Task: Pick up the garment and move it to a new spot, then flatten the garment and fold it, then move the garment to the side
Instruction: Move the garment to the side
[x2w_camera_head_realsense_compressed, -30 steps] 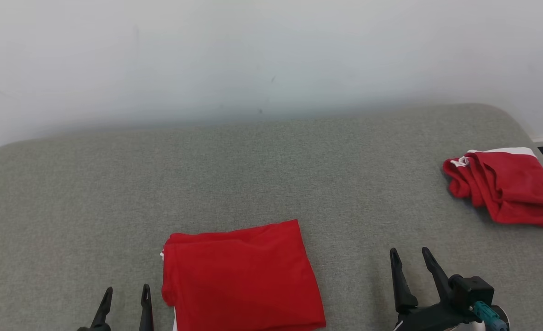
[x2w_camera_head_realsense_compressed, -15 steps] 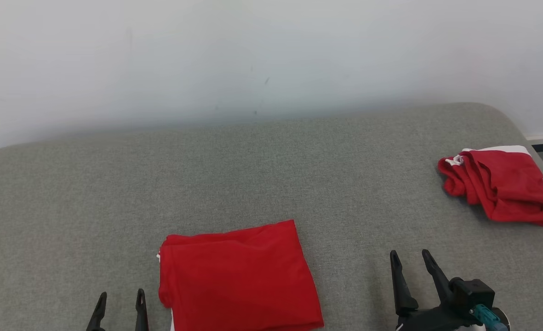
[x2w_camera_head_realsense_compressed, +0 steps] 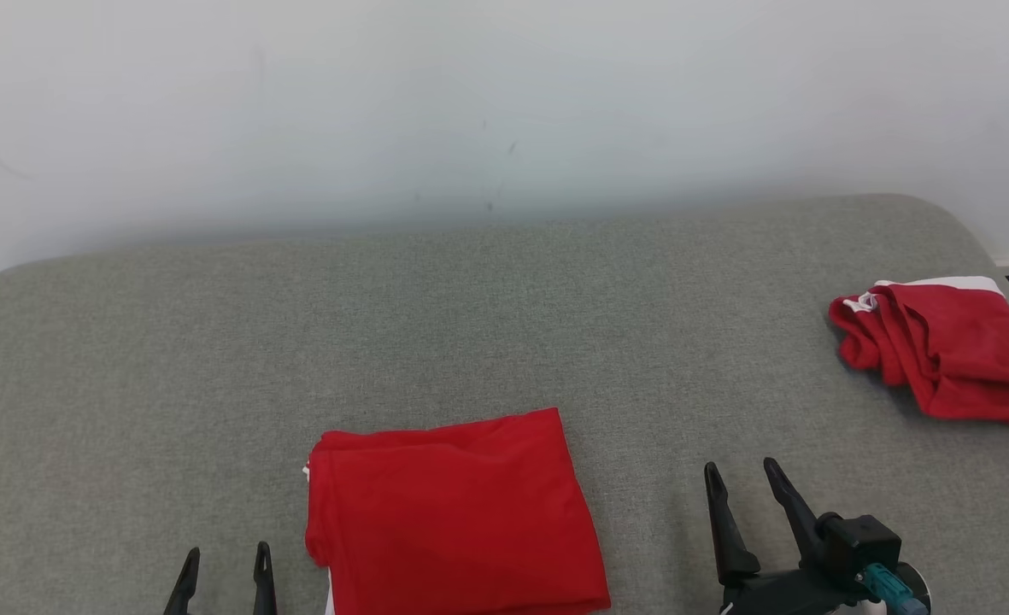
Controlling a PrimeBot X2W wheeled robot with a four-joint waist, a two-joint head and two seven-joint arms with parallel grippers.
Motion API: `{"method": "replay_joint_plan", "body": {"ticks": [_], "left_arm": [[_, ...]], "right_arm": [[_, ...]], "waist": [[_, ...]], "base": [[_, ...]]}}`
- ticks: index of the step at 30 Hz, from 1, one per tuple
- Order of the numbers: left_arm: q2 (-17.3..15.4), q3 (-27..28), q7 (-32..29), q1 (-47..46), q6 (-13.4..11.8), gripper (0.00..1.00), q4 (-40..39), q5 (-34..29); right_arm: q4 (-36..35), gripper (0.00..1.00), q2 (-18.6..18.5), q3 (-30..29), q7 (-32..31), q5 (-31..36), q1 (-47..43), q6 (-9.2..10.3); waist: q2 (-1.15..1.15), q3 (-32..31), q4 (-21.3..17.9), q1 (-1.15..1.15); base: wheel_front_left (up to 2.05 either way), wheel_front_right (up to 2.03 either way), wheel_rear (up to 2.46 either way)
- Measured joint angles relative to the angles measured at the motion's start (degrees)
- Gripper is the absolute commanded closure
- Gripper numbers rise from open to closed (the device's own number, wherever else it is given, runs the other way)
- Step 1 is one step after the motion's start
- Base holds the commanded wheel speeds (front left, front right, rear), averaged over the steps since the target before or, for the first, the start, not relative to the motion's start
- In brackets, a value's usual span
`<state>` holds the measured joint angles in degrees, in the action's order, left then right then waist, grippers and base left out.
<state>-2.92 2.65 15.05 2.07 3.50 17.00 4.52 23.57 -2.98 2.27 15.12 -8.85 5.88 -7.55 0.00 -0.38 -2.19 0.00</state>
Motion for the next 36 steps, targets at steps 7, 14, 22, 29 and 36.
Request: {"method": "replay_joint_plan", "body": {"ticks": [7, 14, 22, 29, 36], "left_arm": [[0.00, 0.20, 0.00, 0.09, -0.02, 0.00, 0.14, 0.00], [0.00, 0.35, 0.00, 0.19, 0.10, 0.00, 0.09, 0.00], [-0.01, -0.35, 0.00, 0.17, 0.19, 0.00, -0.01, 0.48], [0.00, -2.64, 0.00, 0.01, 0.21, 0.00, -0.55, 0.59], [0.00, -5.48, 0.00, -1.74, 0.03, 0.00, -0.53, 1.15]], "right_arm": [[-0.36, 0.00, 0.00, 0.26, 0.00, -0.01, -0.01, 0.00], [-0.43, 0.00, 0.00, 0.25, 0.00, -0.21, -0.07, 0.00], [0.38, 0.00, 0.00, 0.70, 0.00, -1.22, -0.09, 0.00], [3.36, 0.00, 0.03, 4.42, -0.01, -3.65, 0.83, 0.00], [6.56, 0.00, 0.02, 7.95, 0.00, -5.28, 3.87, 0.00]], "waist": [[0.00, -0.09, 0.55, 0.00], [0.00, -0.09, 0.99, 0.00], [0.00, 0.44, 1.65, 0.00], [0.00, 1.82, 3.39, 0.00], [0.00, 4.98, 6.16, 0.01]], "base": [[0.00, 0.00, 0.00], [0.00, 0.00, 0.00], [0.00, 0.00, 0.00], [0.00, 0.00, 0.00], [0.00, 0.00, 0.00]]}}
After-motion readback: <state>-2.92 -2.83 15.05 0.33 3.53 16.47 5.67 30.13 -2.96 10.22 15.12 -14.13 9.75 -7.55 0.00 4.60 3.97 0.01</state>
